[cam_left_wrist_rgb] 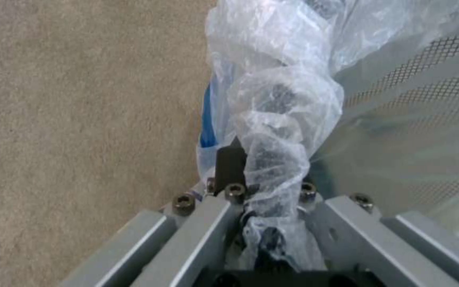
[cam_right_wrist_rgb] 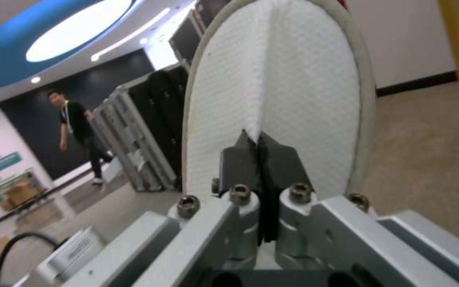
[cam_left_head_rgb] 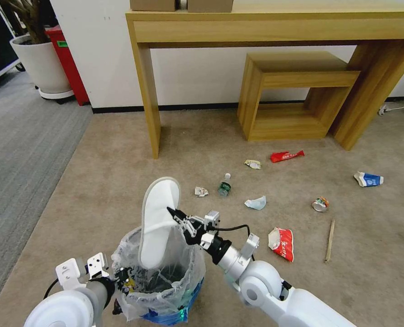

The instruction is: Pick up the trash bin and place the garbage on the floor into it.

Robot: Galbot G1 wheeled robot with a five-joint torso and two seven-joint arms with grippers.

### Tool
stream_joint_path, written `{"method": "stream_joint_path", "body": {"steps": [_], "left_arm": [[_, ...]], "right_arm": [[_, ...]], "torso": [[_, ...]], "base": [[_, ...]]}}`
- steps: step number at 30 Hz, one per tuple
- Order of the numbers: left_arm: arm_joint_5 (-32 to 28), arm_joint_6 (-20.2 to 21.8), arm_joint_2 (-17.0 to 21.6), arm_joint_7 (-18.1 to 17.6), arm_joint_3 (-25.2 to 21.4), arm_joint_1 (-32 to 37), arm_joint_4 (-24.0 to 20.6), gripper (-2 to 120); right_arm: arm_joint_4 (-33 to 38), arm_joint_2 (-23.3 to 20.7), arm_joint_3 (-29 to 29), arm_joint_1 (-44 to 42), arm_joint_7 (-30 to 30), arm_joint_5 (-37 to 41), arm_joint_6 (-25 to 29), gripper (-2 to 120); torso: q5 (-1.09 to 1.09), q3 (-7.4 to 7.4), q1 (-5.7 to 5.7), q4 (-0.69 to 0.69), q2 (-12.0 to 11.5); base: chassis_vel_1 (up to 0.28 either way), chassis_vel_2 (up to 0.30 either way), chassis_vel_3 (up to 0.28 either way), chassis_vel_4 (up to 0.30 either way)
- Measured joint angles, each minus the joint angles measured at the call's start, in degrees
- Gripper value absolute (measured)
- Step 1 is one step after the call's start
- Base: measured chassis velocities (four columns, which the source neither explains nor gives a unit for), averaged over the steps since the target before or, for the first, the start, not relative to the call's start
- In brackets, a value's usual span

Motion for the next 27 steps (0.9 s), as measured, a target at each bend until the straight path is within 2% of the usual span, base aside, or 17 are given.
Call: {"method": "stream_joint_path", "body": {"steps": [2,6,8,10,11,13,14,16,17,19,20,22,23,24,26,27], "left_arm": [[0.0,0.0,0.0,-0.1,-0.1,0.1,0.0,0],[0.0,0.0,0.0,-0.1,-0.1,0.2,0.0,0],[0.0,0.0,0.0,-0.1,-0.1,0.3,-0.1,0],[0.0,0.0,-0.1,-0.1,-0.1,0.3,-0.1,0],[0.1,0.0,-0.2,-0.1,0.0,0.3,-0.1,0],[0.3,0.0,-0.5,-0.1,0.2,0.3,-0.1,0],[0.3,0.0,-0.5,-0.1,0.2,0.3,-0.1,0],[0.5,0.0,-0.6,-0.1,0.2,0.4,-0.1,0],[0.5,0.0,-0.6,-0.1,0.2,0.4,-0.1,0],[0.4,0.0,-0.5,-0.1,-0.2,0.4,-0.1,0],[0.4,0.0,-0.5,-0.1,-0.2,0.4,-0.1,0],[0.0,0.0,-0.2,-0.2,-0.9,0.5,-0.1,0],[-0.1,0.0,-0.1,-0.2,-1.1,0.6,-0.3,0],[-0.1,0.0,-0.1,-0.2,-1.1,0.6,-0.3,0],[-0.4,0.0,0.0,-0.2,-1.4,0.6,-0.5,0],[-0.5,0.0,0.0,-0.2,-1.6,0.7,-0.9,0]], "right_arm": [[0.3,-0.5,0.3,-0.1,-1.4,-0.1,-0.4,14],[0.5,-0.7,0.5,-0.1,-1.6,0.0,-0.6,22],[0.6,-0.9,1.0,-0.1,-1.6,0.1,-0.7,33],[0.7,-1.0,1.1,-0.2,-1.6,0.1,-0.7,37],[0.8,-1.1,1.3,-0.2,-1.5,0.2,-0.7,43],[1.2,-1.1,1.7,-0.2,-1.0,0.2,-0.7,52],[1.2,-1.1,1.7,-0.2,-1.0,0.2,-0.7,52],[2.4,-1.0,3.7,0.1,1.6,0.4,-0.7,64],[2.4,-1.0,3.7,0.1,1.6,0.4,-0.7,64],[3.2,-1.1,7.7,0.3,4.1,1.6,-0.7,72],[3.2,-1.1,7.7,0.3,4.1,1.6,-0.7,72],[3.4,-2.6,14.2,-0.4,6.4,2.9,-0.8,86],[3.5,-3.3,16.7,-1.0,7.2,3.4,-0.8,89],[3.5,-3.3,16.7,-1.0,7.2,3.4,-0.8,89],[3.8,-4.3,20.9,-2.6,8.5,4.1,-1.1,96],[4.0,-5.0,26.6,-5.2,10.3,4.2,-1.5,100]], "torso": [[0.00,0.00,0.00,0.00,0.0],[0.01,0.00,0.00,0.00,0.0],[0.01,0.00,0.00,0.00,0.0],[0.01,0.00,0.00,0.00,0.0],[0.01,0.00,0.00,0.00,0.0],[0.01,0.00,0.00,0.00,0.0],[0.01,0.00,0.00,0.00,0.0],[0.01,0.00,0.00,0.00,0.0],[0.01,0.00,0.00,0.00,0.0],[0.01,0.00,0.00,0.01,0.0],[0.01,0.00,0.00,0.01,0.0],[0.01,0.00,0.00,0.01,0.0],[0.01,0.00,0.00,0.00,0.0],[0.01,0.00,0.00,0.00,0.0],[0.01,0.00,0.00,0.00,0.0],[0.02,0.00,0.00,-0.01,0.0]], "base": [[0.000,0.000,0.000,0.000],[0.000,0.000,0.000,0.000],[0.000,0.000,0.000,0.000],[0.000,0.000,0.000,0.000],[0.000,0.000,0.000,0.000],[0.000,0.000,0.000,0.000],[0.000,0.000,0.000,0.000],[0.000,0.000,0.000,0.000],[0.000,0.000,0.000,0.000],[0.000,0.000,0.000,0.000],[0.000,0.000,0.000,0.000],[0.000,0.000,0.000,0.000],[0.000,0.000,0.000,0.000],[0.000,0.000,0.000,0.000],[0.000,0.000,0.000,0.000],[0.000,0.000,0.000,0.000]]}}
